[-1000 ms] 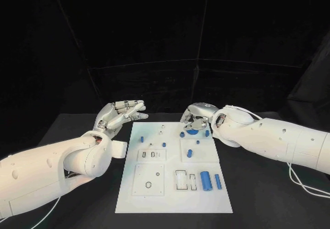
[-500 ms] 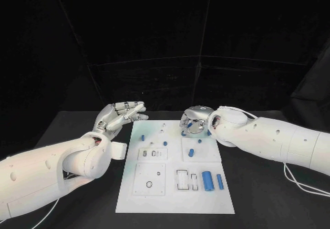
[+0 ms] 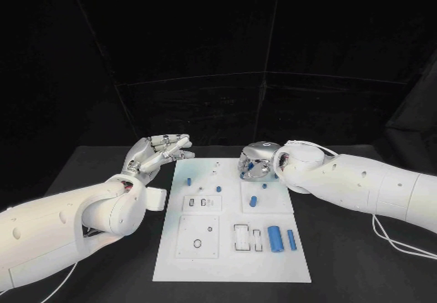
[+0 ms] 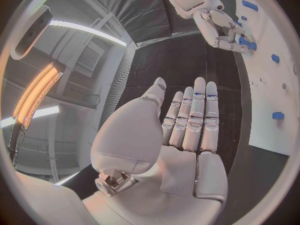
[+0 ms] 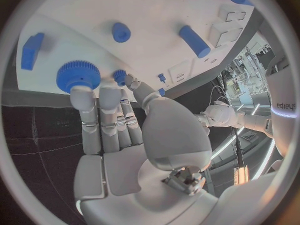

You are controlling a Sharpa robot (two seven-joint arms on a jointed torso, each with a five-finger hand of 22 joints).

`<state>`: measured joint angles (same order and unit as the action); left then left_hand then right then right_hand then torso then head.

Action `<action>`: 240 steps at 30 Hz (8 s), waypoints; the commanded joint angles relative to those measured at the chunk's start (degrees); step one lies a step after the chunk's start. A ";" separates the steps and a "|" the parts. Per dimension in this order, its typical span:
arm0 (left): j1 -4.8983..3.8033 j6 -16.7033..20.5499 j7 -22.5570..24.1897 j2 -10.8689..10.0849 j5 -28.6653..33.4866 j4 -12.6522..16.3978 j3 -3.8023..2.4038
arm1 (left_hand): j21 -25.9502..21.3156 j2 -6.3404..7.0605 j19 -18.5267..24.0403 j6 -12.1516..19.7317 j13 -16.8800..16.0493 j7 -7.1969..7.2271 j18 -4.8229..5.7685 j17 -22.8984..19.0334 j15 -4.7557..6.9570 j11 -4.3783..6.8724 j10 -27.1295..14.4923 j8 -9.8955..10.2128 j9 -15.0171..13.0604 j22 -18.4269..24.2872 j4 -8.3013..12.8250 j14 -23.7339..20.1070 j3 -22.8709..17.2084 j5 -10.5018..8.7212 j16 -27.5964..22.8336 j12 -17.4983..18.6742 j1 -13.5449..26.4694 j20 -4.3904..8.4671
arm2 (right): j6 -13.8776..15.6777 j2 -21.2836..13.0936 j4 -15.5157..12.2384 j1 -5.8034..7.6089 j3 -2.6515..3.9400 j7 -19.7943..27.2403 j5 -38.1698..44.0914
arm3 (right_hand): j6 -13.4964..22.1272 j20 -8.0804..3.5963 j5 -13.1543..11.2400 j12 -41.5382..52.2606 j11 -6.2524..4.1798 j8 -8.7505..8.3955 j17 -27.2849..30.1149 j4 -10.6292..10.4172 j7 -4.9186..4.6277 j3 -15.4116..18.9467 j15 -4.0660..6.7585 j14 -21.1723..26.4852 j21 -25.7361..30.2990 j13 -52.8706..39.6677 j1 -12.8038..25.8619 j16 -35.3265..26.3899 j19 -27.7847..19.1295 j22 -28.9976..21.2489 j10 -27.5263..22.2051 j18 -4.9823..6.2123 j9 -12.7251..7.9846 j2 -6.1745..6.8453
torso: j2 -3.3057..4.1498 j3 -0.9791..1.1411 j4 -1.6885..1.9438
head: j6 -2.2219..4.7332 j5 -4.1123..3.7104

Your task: Assemble the parts on the task board

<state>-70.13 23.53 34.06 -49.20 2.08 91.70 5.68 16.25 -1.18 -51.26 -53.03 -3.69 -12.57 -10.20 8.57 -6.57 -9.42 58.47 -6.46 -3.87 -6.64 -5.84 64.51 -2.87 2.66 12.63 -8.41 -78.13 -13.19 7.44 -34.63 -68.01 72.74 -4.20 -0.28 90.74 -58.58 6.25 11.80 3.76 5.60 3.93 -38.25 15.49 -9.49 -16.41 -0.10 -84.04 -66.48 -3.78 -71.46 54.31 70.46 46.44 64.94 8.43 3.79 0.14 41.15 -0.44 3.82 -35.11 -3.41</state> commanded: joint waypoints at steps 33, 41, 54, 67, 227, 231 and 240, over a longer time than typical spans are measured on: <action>-0.08 -1.96 -0.08 -0.25 -0.40 0.00 -0.06 | -0.44 0.09 -0.67 -0.48 0.08 -0.34 -0.34 0.24 -0.18 -0.36 -0.21 0.79 0.11 0.34 0.56 0.57 0.40 0.19 -0.68 1.02 0.44 -0.12 | 8.53 -0.52 -2.39 0.05 0.06 -1.37 3.27 | -4.84 -0.82 -0.79 0.72 -1.23 0.63 -8.36 -0.09 0.70 -8.38 0.73 -0.44 -7.11 -0.39 -2.16 9.13 2.83 9.24 6.59 -1.79 0.39 -0.90 | 0.48 0.02 -0.04 | -0.15 0.22; -0.08 -2.17 -0.16 -0.08 -0.40 -0.21 -0.06 | -0.50 0.20 -0.68 -0.49 0.07 -0.37 -0.34 0.28 -0.20 -0.38 -0.23 0.88 0.11 0.39 0.58 0.60 0.54 0.19 -0.78 1.12 0.62 -0.13 | 13.16 0.76 -1.83 0.09 0.16 -2.60 2.22 | -4.86 -0.86 -0.76 0.54 -1.20 0.54 -8.64 -0.14 0.67 -8.67 0.73 -0.43 -7.35 -0.36 -2.08 9.46 2.86 9.50 6.51 -1.83 0.37 -0.57 | 0.56 -0.02 0.24 | 0.10 0.55; -0.09 -2.37 -0.40 0.67 -0.40 -0.67 -0.06 | -0.54 0.15 -0.71 -0.56 0.05 -0.35 -0.34 0.31 -0.21 -0.37 -0.16 0.92 0.10 0.44 0.62 0.61 0.56 0.20 -0.88 1.16 0.70 -0.15 | 14.23 6.66 4.86 0.10 0.19 -1.48 0.66 | -4.65 -0.81 -0.89 0.24 -1.08 0.30 -8.99 -0.45 0.57 -9.05 0.64 -0.41 -7.62 -0.28 -1.77 9.91 2.84 9.77 6.22 -1.87 0.30 -0.26 | 0.80 -0.07 0.56 | -0.01 0.90; -0.11 -2.39 -0.70 0.64 -0.40 -0.44 -0.06 | -0.55 0.17 -0.71 -0.57 0.04 -0.34 -0.34 0.32 -0.21 -0.37 -0.14 0.93 0.10 0.45 0.64 0.60 0.58 0.20 -0.91 1.16 0.71 -0.15 | 13.47 9.25 7.28 0.10 0.19 -1.52 0.18 | -4.58 -0.78 -1.00 0.16 -1.03 0.22 -9.04 -0.58 0.52 -9.18 0.60 -0.39 -7.70 -0.26 -1.63 10.03 2.80 9.83 6.13 -1.88 0.29 -0.11 | 1.16 -0.13 0.60 | 0.21 1.04; -0.16 -3.14 -0.92 0.62 -0.39 -2.16 -0.04 | -0.86 -0.23 -0.88 -0.81 0.02 -0.33 -0.35 0.50 -0.28 -0.40 -0.04 1.40 0.09 0.80 1.23 0.50 0.57 0.20 -1.74 1.66 0.73 -0.22 | 13.93 -4.47 -10.33 0.91 2.17 -11.94 2.28 | 1.62 -1.24 2.99 72.67 -2.88 6.98 -39.16 -17.25 1.64 4.73 1.48 -3.52 -19.76 -71.92 -10.50 30.44 12.68 32.61 16.60 -6.01 0.01 1.98 | 1.91 -0.23 0.51 | 0.24 -0.38; -0.16 -3.18 -0.96 0.65 -0.39 -2.12 -0.04 | -0.86 -0.23 -0.88 -0.81 0.02 -0.33 -0.35 0.50 -0.28 -0.40 -0.04 1.40 0.09 0.80 1.23 0.50 0.57 0.20 -1.74 1.66 0.73 -0.22 | 14.26 -2.24 -10.56 0.91 2.17 -12.80 3.15 | 1.62 -1.24 2.87 72.64 -2.86 6.84 -39.13 -17.24 1.63 4.31 1.47 -3.51 -19.76 -71.94 -10.17 30.42 12.66 32.59 16.61 -6.01 0.00 2.12 | 1.96 -0.24 0.57 | 0.13 -0.35; -0.16 -3.25 -1.02 0.76 -0.39 -2.06 -0.04 | -0.86 -0.23 -0.88 -0.81 0.02 -0.33 -0.35 0.50 -0.28 -0.40 -0.04 1.40 0.09 0.80 1.23 0.50 0.57 0.20 -1.74 1.66 0.73 -0.22 | 12.56 3.53 -7.60 0.28 2.14 -12.53 3.31 | 1.58 -1.22 2.29 72.47 -2.82 6.47 -39.02 -17.21 1.58 3.11 1.45 -3.48 -19.75 -71.92 -9.28 30.35 12.64 32.58 16.58 -6.00 -0.01 2.41 | 1.96 -0.34 0.69 | 0.02 -0.18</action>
<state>-70.23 20.98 32.56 -48.50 1.97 89.49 5.69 15.77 -1.20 -51.84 -53.45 -3.71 -12.99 -10.17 8.98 -6.78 -9.63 58.25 -5.34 -3.84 -5.93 -4.89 64.71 -2.24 2.66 11.27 -7.05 -77.67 -13.41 19.66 -31.34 -75.93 73.08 -2.07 -12.41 93.05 -54.97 5.01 14.30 76.54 2.37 10.57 -74.92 -1.74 -8.21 -13.09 1.05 -83.95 -85.85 -74.94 -81.31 84.47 82.74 74.92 81.47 3.08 3.71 2.49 43.10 -0.74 4.44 -35.06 -3.60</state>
